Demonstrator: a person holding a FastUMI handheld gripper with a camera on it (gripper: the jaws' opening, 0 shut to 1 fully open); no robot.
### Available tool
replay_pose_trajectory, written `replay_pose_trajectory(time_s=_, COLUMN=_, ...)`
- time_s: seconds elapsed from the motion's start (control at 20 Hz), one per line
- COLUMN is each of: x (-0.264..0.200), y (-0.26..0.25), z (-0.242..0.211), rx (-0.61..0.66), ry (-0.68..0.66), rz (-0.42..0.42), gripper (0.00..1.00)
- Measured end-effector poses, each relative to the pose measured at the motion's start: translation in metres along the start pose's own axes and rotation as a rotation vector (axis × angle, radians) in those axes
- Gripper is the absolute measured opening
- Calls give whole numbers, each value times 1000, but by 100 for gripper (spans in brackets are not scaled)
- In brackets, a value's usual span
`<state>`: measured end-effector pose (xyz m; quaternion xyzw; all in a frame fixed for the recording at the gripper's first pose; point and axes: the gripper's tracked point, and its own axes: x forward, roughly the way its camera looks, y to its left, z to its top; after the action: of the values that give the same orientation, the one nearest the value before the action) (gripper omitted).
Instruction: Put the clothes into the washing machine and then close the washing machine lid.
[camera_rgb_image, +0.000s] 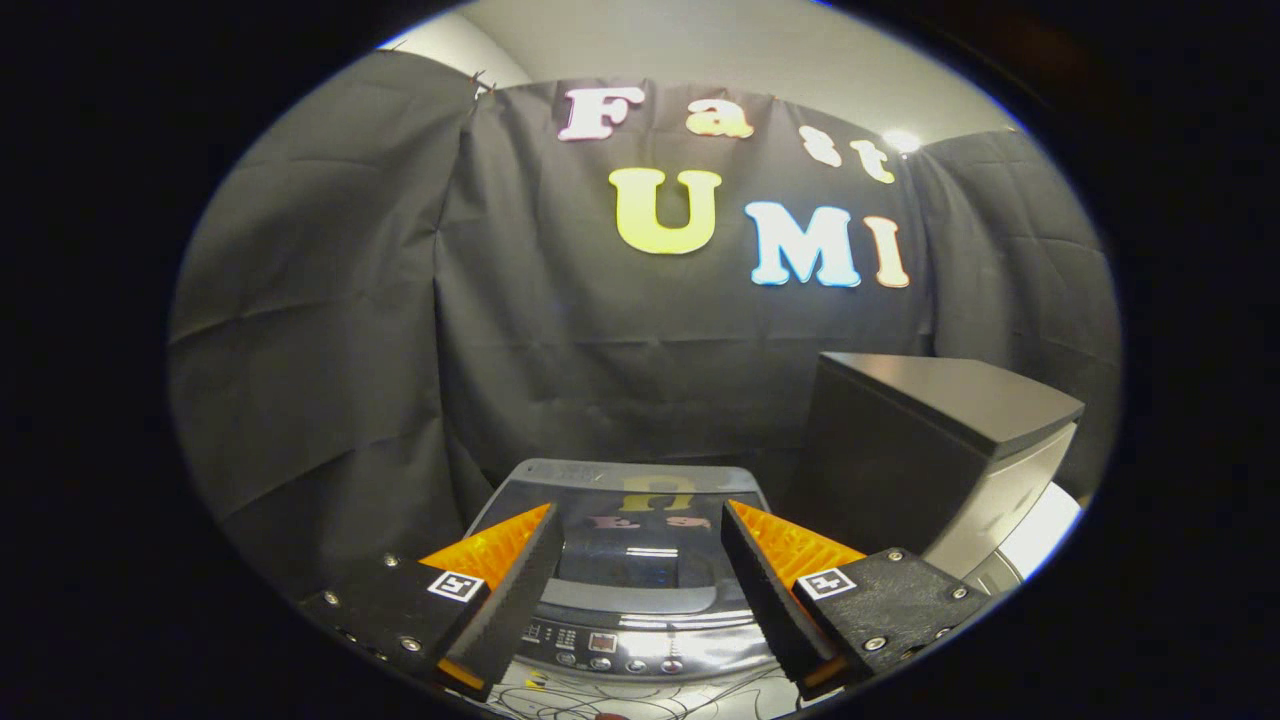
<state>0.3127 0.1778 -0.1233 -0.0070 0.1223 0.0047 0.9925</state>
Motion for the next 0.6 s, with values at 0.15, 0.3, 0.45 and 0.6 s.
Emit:
replay_pose_trajectory(time_s=0.15, x=-56, y=-46, z=15, rx=19, ry=-47, rz=1, gripper=98)
replay_pose_trajectory(time_s=0.3, x=-109, y=-99, z=31, rx=20, ry=-87, rz=-3, gripper=98)
replay_pose_trajectory(time_s=0.45, x=-147, y=-146, z=41, rx=9, ry=-117, rz=0, gripper=98)
replay_pose_trajectory(time_s=0.6, x=-184, y=-185, z=46, rx=0, ry=-132, rz=7, gripper=98)
